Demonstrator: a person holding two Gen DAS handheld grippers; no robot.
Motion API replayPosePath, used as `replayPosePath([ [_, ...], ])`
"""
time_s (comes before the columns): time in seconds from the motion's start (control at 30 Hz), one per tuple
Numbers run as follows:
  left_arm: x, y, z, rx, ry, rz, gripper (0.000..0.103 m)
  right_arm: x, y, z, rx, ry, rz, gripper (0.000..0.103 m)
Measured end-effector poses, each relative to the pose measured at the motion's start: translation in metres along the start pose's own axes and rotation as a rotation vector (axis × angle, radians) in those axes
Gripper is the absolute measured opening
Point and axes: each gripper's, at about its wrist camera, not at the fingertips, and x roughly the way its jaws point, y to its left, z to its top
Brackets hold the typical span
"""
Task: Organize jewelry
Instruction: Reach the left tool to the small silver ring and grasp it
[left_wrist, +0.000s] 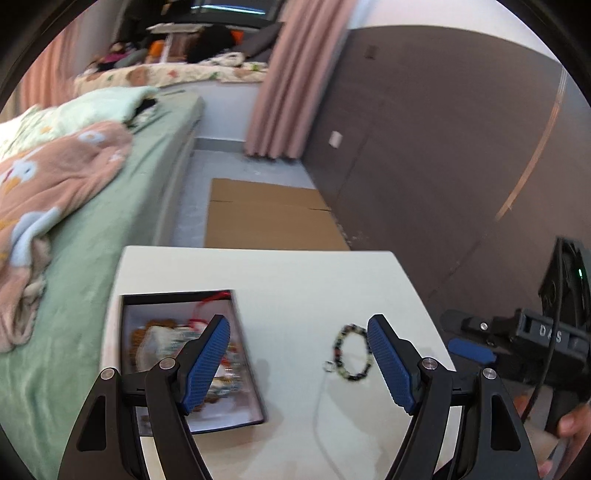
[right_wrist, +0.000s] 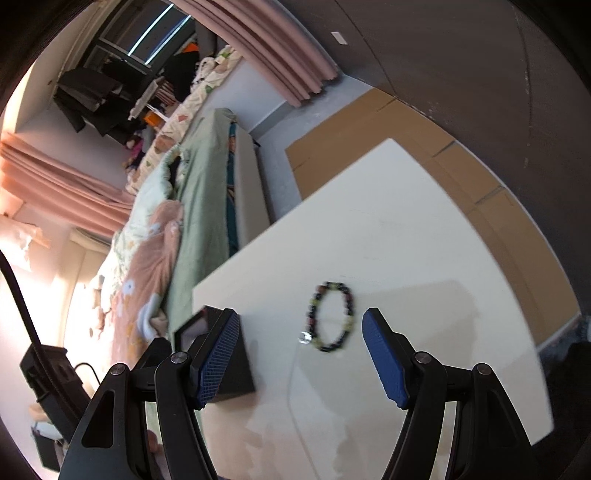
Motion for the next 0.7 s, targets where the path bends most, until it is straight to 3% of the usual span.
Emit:
replayPosePath([
  [0.07,0.005,-0.009,-0.003,0.035,0.013,0.008,0.077,-0.002,-0.007,0.0,-0.001,0.009,-0.018,0.07],
  [0.23,0.026,-0.031,-0.015,0.134,0.053,0.002,0.058,-0.007,-0.026,0.002,0.03,0.02,-0.054,0.07],
  [0.43,0.056,-0.046,-0.03,0.252,0.147,0.036,0.048,-0.009,-0.042,0.008,0.07,0.028,-0.077,0.07],
  [0.57,0.072,-0.051,-0.039,0.321,0.208,0.099,0.046,-0.01,-0.043,0.01,0.062,0.032,-0.087,0.07],
  [0.7,0.083,-0.051,-0.047,0.35,0.254,0.102,0.044,-0.009,-0.044,0.011,0.069,0.043,-0.09,0.07],
])
